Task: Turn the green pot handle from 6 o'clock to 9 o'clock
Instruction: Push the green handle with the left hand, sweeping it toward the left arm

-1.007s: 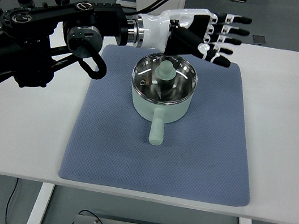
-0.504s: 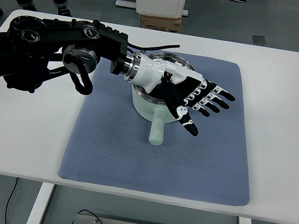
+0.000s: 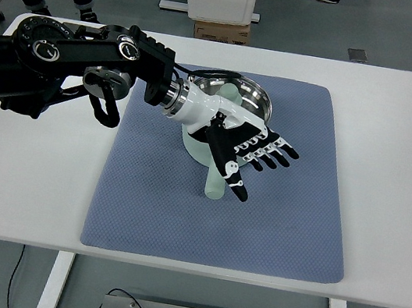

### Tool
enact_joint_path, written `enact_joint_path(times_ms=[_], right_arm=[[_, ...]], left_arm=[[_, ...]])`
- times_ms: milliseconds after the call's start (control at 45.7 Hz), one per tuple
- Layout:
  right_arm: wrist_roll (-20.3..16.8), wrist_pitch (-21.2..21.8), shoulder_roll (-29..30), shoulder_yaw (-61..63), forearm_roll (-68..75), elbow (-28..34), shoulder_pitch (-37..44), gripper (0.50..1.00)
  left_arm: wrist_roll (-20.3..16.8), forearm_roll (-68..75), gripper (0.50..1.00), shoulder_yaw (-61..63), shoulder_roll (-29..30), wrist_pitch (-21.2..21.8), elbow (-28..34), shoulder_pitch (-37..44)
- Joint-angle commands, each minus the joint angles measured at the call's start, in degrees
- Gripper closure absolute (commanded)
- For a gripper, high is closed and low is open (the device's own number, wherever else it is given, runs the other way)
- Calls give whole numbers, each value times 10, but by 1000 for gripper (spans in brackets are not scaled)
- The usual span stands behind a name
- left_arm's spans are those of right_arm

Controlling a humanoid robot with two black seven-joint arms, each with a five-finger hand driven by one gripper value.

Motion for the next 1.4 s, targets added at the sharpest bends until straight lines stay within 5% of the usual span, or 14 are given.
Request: enact_joint_path(times_ms=[0,1380], right_arm=[[0,0,0,0,0,0,0,500],[0,0,0,0,0,0,0,500]], left_arm=[[7,0,500,7,1,0,-8,-2],[7,13,500,120,54,0,-95,-59]])
